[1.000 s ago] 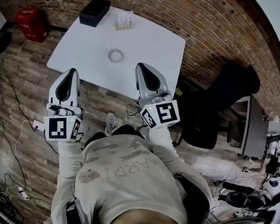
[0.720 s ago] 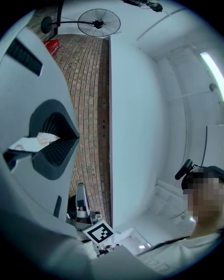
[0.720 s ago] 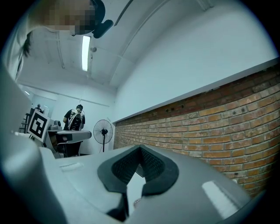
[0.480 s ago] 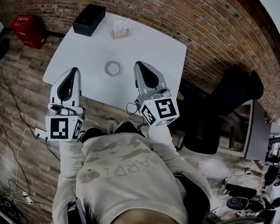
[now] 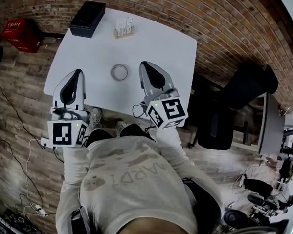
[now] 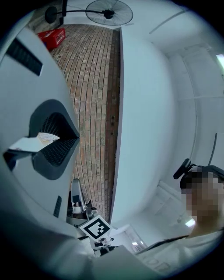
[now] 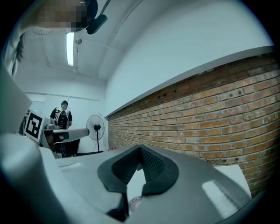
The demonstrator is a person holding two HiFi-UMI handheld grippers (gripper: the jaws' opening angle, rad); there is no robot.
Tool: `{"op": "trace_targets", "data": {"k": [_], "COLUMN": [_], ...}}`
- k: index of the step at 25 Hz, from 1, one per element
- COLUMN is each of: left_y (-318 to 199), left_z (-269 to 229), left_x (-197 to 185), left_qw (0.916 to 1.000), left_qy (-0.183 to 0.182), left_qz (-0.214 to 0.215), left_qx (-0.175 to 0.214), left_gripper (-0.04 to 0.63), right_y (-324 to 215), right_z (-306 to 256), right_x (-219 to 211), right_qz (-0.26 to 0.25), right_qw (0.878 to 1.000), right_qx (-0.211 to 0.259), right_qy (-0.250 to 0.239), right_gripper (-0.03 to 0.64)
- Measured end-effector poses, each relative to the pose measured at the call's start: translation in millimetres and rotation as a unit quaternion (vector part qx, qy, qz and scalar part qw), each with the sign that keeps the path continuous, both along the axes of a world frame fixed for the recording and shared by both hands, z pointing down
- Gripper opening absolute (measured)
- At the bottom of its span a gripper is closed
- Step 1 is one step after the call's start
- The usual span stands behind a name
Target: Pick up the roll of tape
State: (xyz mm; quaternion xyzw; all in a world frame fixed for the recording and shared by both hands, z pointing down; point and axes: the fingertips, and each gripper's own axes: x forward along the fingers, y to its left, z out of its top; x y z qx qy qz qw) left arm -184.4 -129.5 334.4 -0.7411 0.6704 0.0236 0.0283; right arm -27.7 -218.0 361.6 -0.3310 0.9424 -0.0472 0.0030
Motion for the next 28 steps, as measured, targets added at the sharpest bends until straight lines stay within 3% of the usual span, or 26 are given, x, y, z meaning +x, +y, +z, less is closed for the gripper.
{"op": "trace_targets", "data": {"k": [7, 12, 23, 25, 28], "left_y": [-44, -68, -107, -111, -119], "left_z": [-1, 3, 18, 23, 29], "left_x": [-22, -29, -32, -34, -37], "left_qw": [0.9977, 0.9947, 0.9882, 0.9872, 0.9863], "left_qy": [0.005, 0.007, 0.011, 0.013, 0.015], "left_qz": [0.067, 0.102, 0.150, 0.156, 0.159], "left_qx": [-0.005, -0.009, -0.028, -0.033, -0.040], "left_gripper": [0.006, 0.006, 0.006, 0.006, 0.006], "right_y": [-28, -48, -71, -71, -73], "right_z": [17, 49, 152, 170, 194], "right_x": [-17, -23, -36, -39, -41], "right_qz": [0.060, 0.088, 0.096, 0.091, 0.089], "right_qw": [0.998, 0.991, 0.964, 0.958, 0.950], "right_qx": [-0.035, -0.093, -0.230, -0.247, -0.269], "right_qy": [0.014, 0.033, 0.096, 0.112, 0.135], "right_gripper": [0.011, 0.011, 0.015, 0.058, 0.062]}}
